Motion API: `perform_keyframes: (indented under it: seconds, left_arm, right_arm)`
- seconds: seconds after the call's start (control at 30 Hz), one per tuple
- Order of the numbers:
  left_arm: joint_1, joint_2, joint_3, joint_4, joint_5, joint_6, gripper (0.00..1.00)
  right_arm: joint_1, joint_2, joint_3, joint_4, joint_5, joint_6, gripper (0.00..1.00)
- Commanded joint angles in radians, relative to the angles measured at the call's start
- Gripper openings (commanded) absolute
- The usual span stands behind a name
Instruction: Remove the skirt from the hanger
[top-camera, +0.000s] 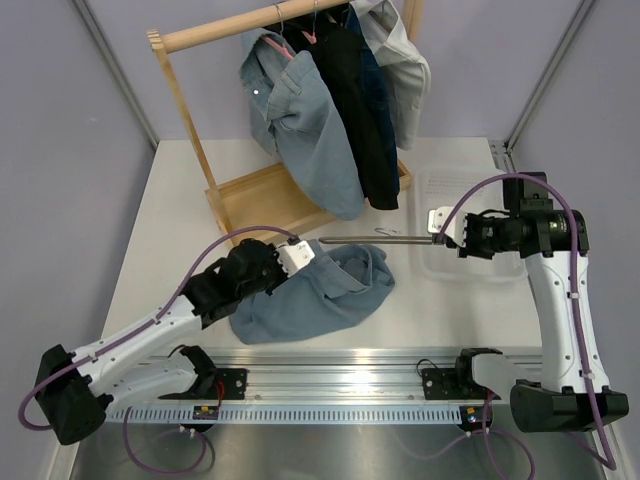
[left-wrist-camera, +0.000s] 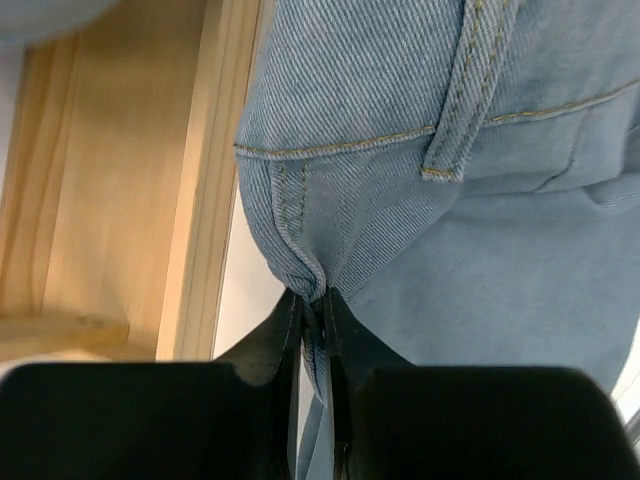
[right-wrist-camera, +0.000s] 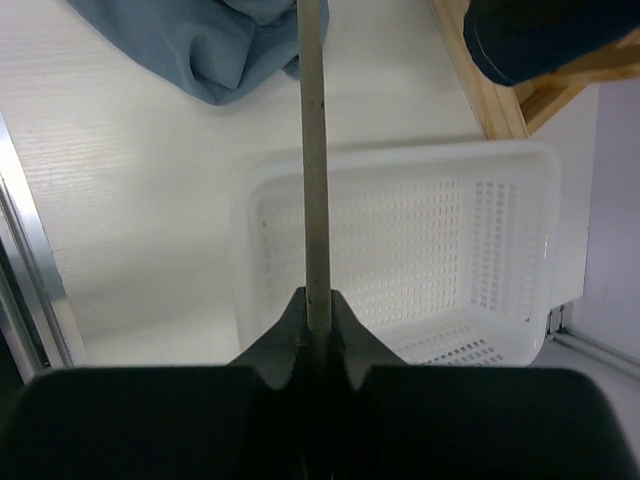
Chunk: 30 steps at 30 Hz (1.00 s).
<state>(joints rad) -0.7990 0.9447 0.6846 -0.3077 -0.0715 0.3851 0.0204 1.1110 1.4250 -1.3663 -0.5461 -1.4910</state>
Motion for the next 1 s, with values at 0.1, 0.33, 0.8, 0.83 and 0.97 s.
perform_keyframes:
  seconds: [0.1,0.33,0.8,0.83,0.97]
  left_arm:
    - [0.041,0.01,0.033,-0.071,-0.11,-0.049,0.0]
    - [0.043,-0.119,0.0,0.05,0.112,-0.072,0.18]
    - [0.056,-0.265,-0.013,0.241,0.314,-0.169,0.99]
    - [0.066,-0.255,-0.014,0.258,0.349,-0.189,0.99]
    - [0.086,-0.196,-0.004,0.314,0.482,-0.215,0.98]
  right_arm:
    - [-0.1,-0.008,0.04,-0.102,-0.009,-0.055,0.0]
    - [-0.102,-0.017,0.022,-0.151,-0.158,-0.046,0.0]
    - [-0.045,-0.007,-0.04,-0.274,-0.388,-0.104,0.0]
    - [-0.03,-0.011,-0.052,-0.272,-0.39,-0.104,0.0]
    - [0.07,-0.017,-0.109,-0.266,-0.399,-0.089,0.0]
